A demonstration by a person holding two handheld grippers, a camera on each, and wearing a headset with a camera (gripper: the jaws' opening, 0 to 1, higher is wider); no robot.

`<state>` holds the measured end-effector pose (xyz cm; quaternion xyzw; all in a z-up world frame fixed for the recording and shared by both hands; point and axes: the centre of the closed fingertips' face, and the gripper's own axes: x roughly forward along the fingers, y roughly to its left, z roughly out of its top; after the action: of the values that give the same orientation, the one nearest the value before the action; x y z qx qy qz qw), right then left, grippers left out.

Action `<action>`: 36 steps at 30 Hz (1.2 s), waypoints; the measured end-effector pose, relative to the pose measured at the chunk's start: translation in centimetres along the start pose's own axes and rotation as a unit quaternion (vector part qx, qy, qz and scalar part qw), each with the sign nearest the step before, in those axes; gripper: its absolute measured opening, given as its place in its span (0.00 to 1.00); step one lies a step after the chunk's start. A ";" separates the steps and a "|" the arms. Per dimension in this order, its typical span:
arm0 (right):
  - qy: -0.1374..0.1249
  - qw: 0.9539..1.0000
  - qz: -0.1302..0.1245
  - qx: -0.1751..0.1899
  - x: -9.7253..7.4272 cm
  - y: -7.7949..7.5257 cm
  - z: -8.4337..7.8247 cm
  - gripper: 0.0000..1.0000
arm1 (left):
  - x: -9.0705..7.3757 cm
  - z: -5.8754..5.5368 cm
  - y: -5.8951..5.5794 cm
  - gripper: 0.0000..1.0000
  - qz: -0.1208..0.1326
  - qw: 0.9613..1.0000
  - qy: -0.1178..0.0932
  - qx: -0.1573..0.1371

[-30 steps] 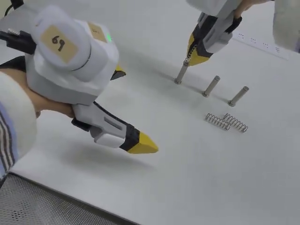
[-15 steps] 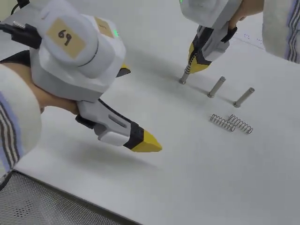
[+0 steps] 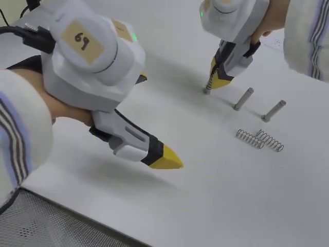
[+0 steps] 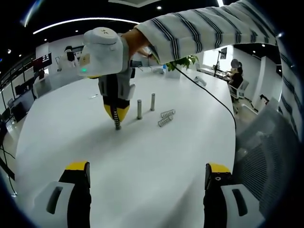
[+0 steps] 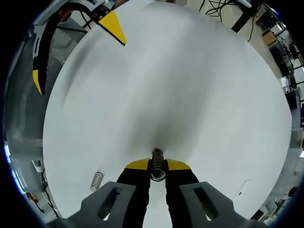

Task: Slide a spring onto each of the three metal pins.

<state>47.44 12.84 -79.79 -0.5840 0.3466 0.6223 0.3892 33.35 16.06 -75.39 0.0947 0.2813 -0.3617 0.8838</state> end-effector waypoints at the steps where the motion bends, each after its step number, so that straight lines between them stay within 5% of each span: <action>1: 0.002 1.000 0.001 0.001 0.2 0.0 -0.1 0.08 | 0.0 0.0 0.0 0.98 -0.001 1.000 0.000 0.000; 20: 0.005 1.000 0.010 -0.028 1.0 0.9 -0.5 0.09 | -0.3 -0.3 0.1 0.98 0.005 1.000 0.011 -0.008; 30: -0.001 1.000 0.006 -0.029 0.6 1.7 -0.4 0.27 | -0.7 -0.8 0.1 0.98 0.009 0.999 0.022 -0.023; 36: -0.008 1.000 -0.008 -0.019 -1.2 2.0 -0.4 0.33 | -0.9 -1.0 0.1 0.98 0.010 0.999 0.025 -0.035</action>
<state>45.87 11.53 -78.68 -0.5889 0.3267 0.6306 0.3858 32.50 17.04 -75.66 0.0752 0.3152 -0.3405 0.8826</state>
